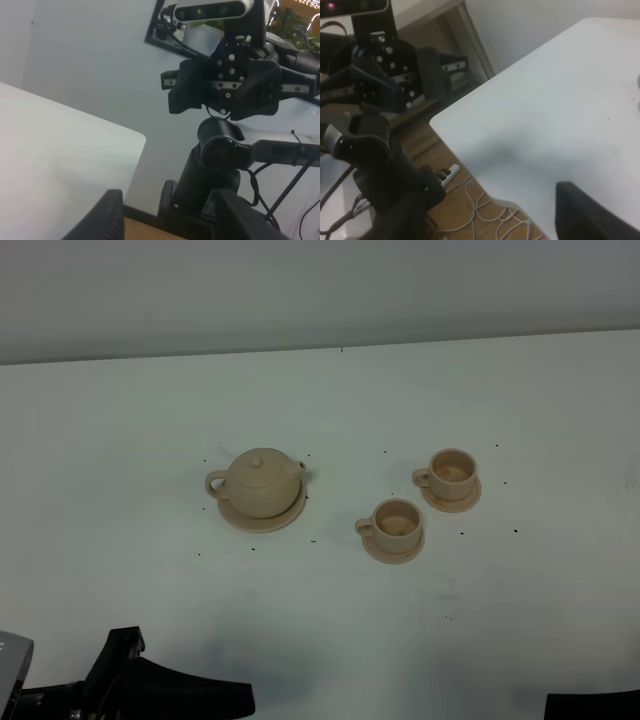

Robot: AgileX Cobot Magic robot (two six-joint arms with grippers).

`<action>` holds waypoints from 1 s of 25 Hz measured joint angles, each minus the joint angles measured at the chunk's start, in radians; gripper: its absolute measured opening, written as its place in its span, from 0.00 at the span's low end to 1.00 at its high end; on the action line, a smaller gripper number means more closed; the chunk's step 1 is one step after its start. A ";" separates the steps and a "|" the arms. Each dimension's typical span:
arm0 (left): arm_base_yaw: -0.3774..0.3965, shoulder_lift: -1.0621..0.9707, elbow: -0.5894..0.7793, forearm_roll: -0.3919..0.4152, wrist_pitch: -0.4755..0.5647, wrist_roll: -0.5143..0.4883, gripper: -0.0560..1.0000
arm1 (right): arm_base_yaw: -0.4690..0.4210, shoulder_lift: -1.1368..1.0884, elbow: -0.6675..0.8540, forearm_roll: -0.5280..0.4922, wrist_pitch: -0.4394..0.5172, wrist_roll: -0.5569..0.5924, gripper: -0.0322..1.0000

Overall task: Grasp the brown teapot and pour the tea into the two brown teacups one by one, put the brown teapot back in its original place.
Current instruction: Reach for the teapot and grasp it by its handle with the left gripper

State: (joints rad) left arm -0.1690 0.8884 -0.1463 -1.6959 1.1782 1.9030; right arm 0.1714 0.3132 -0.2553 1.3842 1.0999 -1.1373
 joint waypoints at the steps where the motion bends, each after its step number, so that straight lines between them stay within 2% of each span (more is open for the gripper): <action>1: 0.000 0.000 0.000 0.000 -0.006 0.000 0.46 | 0.000 0.000 0.000 0.000 0.000 0.000 0.57; 6: 0.000 0.000 0.000 -0.004 -0.055 -0.001 0.46 | 0.000 0.000 0.000 0.000 -0.028 0.000 0.57; 10: 0.000 0.000 0.000 -0.056 -0.099 -0.002 0.43 | 0.000 0.000 0.000 0.008 -0.181 0.000 0.52; 13: 0.000 0.000 0.000 -0.056 -0.150 -0.002 0.39 | 0.000 0.000 0.000 0.030 -0.289 -0.017 0.42; 17: 0.000 0.000 -0.005 -0.056 -0.215 -0.004 0.31 | 0.000 -0.001 -0.022 0.000 -0.309 -0.092 0.21; 19: 0.000 0.000 -0.009 -0.056 -0.230 -0.004 0.28 | 0.000 -0.015 -0.082 -0.084 -0.313 -0.104 0.10; 21: 0.000 0.000 -0.010 -0.056 -0.238 -0.004 0.26 | 0.000 -0.041 -0.158 -0.217 -0.334 -0.060 0.04; 23: 0.000 0.000 -0.010 -0.056 -0.242 -0.004 0.26 | 0.000 -0.074 -0.242 -0.425 -0.376 0.091 0.03; 25: 0.000 0.000 -0.010 -0.056 -0.244 -0.003 0.26 | 0.000 -0.098 -0.309 -0.678 -0.384 0.351 0.02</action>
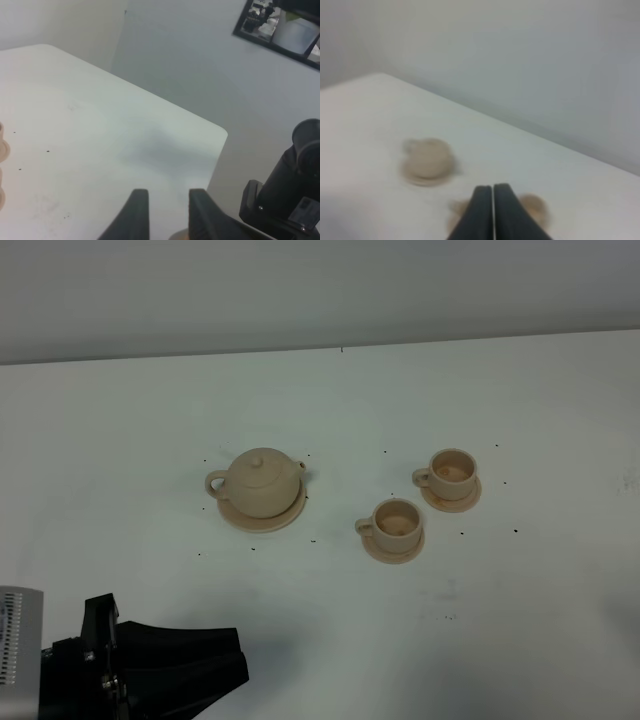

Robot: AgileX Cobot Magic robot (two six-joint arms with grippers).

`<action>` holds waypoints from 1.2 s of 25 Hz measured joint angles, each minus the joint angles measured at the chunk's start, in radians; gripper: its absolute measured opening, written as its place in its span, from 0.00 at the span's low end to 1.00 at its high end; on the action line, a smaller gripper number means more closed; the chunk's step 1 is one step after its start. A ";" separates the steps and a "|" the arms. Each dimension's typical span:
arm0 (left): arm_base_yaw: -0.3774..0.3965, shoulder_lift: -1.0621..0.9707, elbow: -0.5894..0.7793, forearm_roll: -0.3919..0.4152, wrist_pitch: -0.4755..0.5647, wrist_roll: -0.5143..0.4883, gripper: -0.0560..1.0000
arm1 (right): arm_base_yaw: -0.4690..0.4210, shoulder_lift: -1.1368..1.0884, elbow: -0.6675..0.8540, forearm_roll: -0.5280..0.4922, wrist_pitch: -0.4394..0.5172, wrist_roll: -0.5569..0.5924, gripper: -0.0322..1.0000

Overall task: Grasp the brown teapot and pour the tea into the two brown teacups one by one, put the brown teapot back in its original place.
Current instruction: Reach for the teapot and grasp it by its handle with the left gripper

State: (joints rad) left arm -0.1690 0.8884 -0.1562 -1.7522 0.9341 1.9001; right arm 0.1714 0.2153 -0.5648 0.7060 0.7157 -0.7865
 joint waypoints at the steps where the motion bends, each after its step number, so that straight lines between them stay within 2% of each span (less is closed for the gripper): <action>1: 0.000 0.000 0.000 0.000 0.000 0.000 0.26 | 0.000 -0.012 -0.029 -0.148 0.020 0.124 0.02; 2: 0.000 0.000 0.000 0.000 0.000 0.000 0.26 | 0.000 -0.021 -0.049 -0.291 0.064 0.274 0.02; 4: 0.000 0.000 0.000 0.000 -0.002 0.000 0.26 | 0.000 -0.048 -0.073 -0.503 0.178 0.539 0.02; 5: 0.000 0.000 0.000 0.000 -0.003 0.000 0.26 | 0.000 -0.067 -0.074 -0.582 0.238 0.621 0.02; 7: 0.000 0.000 0.000 0.000 -0.004 0.000 0.26 | 0.000 -0.111 -0.074 -0.652 0.304 0.722 0.02; 11: 0.000 0.000 0.000 0.000 -0.007 0.000 0.26 | 0.000 -0.153 -0.071 -0.657 0.352 0.741 0.02; 18: 0.000 0.000 0.000 0.000 -0.014 0.002 0.26 | 0.000 -0.153 0.054 -0.645 0.340 0.721 0.02; 23: 0.000 0.000 0.000 0.000 -0.015 0.002 0.26 | 0.000 -0.152 0.074 -0.637 0.350 0.687 0.02; 27: 0.000 0.000 0.000 0.000 -0.018 0.022 0.27 | 0.000 -0.152 0.081 -0.541 0.354 0.673 0.02; 30: 0.000 0.000 0.000 0.000 -0.021 0.030 0.27 | 0.000 -0.152 0.081 -0.466 0.354 0.610 0.03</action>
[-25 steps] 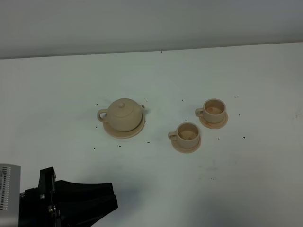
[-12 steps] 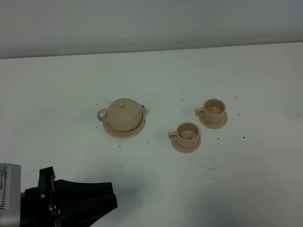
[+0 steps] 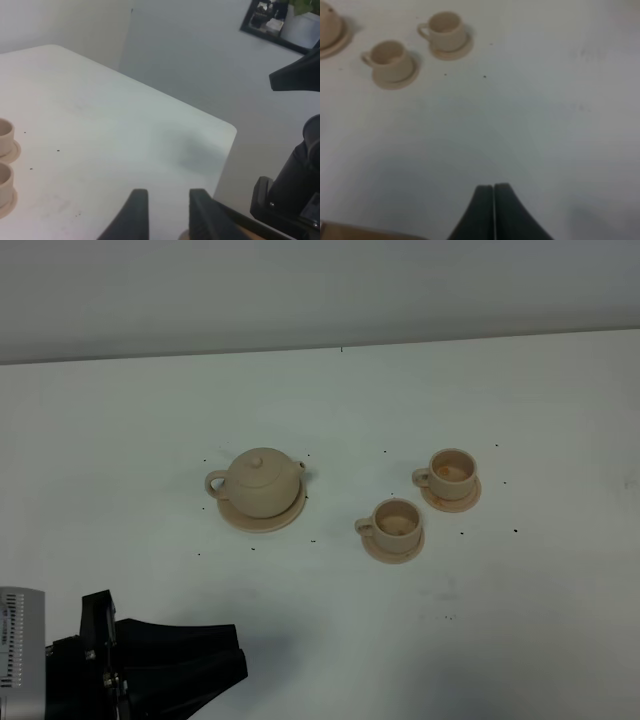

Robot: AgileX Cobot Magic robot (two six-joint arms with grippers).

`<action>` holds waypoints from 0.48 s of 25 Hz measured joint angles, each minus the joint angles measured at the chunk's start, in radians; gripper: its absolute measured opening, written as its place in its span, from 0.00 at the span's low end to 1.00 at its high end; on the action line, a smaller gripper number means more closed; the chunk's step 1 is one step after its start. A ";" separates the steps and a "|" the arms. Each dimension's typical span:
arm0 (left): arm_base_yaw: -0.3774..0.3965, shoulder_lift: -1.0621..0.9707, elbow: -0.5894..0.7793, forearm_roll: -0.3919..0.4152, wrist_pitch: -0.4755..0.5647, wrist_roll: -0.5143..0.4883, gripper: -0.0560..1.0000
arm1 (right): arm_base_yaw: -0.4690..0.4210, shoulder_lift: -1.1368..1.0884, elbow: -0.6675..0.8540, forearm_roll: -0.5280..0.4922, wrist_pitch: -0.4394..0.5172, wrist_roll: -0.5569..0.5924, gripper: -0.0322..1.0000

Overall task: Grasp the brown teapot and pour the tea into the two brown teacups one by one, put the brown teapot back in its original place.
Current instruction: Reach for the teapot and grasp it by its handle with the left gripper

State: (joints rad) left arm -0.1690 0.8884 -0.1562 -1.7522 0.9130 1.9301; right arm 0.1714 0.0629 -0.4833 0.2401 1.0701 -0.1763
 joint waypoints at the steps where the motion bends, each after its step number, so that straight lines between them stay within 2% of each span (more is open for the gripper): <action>1: 0.000 0.000 0.000 0.000 -0.001 0.000 0.27 | 0.000 0.000 0.000 0.015 0.001 -0.021 0.03; 12: 0.000 0.000 0.000 0.000 -0.006 0.006 0.27 | 0.000 0.000 0.000 0.033 0.003 -0.052 0.04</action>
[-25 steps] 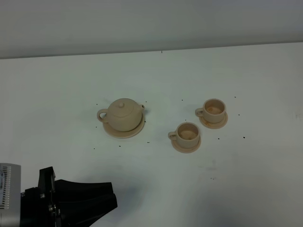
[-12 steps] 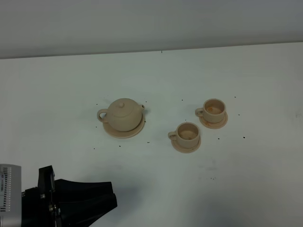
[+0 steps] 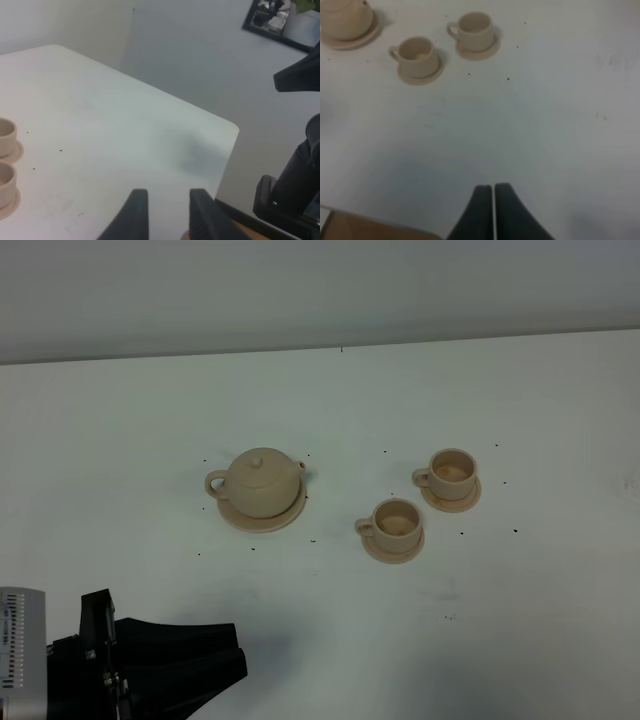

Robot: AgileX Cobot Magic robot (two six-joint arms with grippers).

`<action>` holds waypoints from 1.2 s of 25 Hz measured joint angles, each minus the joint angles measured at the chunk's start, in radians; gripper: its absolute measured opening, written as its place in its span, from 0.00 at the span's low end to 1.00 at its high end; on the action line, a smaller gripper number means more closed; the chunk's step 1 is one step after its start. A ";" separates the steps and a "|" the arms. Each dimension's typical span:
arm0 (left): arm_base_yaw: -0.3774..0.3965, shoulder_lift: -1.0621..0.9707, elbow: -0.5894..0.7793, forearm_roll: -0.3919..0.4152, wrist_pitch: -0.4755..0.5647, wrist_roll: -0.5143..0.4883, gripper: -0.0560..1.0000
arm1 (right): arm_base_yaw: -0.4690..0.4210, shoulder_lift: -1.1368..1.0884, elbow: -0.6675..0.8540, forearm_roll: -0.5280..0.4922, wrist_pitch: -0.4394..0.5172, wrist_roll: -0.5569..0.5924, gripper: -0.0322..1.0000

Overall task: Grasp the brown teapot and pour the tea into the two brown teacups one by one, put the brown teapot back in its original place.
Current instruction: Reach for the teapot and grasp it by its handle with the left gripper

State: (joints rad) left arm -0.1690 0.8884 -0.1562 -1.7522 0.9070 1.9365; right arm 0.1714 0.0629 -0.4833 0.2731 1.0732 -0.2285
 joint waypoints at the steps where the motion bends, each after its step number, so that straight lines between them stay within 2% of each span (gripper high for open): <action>1: 0.000 0.000 0.000 0.000 -0.004 0.004 0.27 | 0.000 0.000 0.000 0.000 0.000 0.000 0.04; 6: 0.000 0.000 0.000 0.000 -0.009 0.015 0.27 | -0.010 0.000 0.000 -0.010 0.001 -0.001 0.05; 13: 0.000 0.000 -0.002 0.000 -0.010 0.015 0.27 | -0.109 0.000 0.000 -0.045 0.004 0.009 0.06; 17: 0.000 0.000 -0.073 0.000 -0.012 -0.005 0.27 | -0.113 0.000 0.000 -0.046 0.004 0.009 0.06; 19: 0.000 0.000 -0.134 0.000 -0.040 -0.098 0.27 | -0.113 0.000 0.000 -0.046 0.004 0.011 0.07; 22: 0.000 0.000 -0.232 0.016 -0.150 -0.345 0.27 | -0.113 0.000 0.000 -0.046 0.004 0.011 0.07; 23: 0.000 0.000 -0.268 0.075 -0.194 -0.438 0.27 | -0.113 0.000 0.000 -0.046 0.004 0.011 0.07; 24: 0.000 0.000 -0.302 0.174 -0.225 -0.518 0.27 | -0.113 0.000 0.000 -0.046 0.004 0.011 0.07; 26: 0.000 0.003 -0.371 0.420 -0.238 -0.730 0.27 | -0.113 0.000 0.000 -0.046 0.004 0.013 0.08; 28: 0.000 0.019 -0.466 0.707 -0.210 -0.938 0.27 | -0.113 0.000 0.000 -0.046 0.004 0.014 0.08; 30: 0.000 0.052 -0.562 0.934 -0.177 -1.122 0.27 | -0.113 0.000 0.000 -0.046 0.004 0.014 0.08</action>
State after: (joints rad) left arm -0.1690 0.9407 -0.7184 -0.8178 0.7301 0.8144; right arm 0.0586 0.0629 -0.4833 0.2273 1.0776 -0.2143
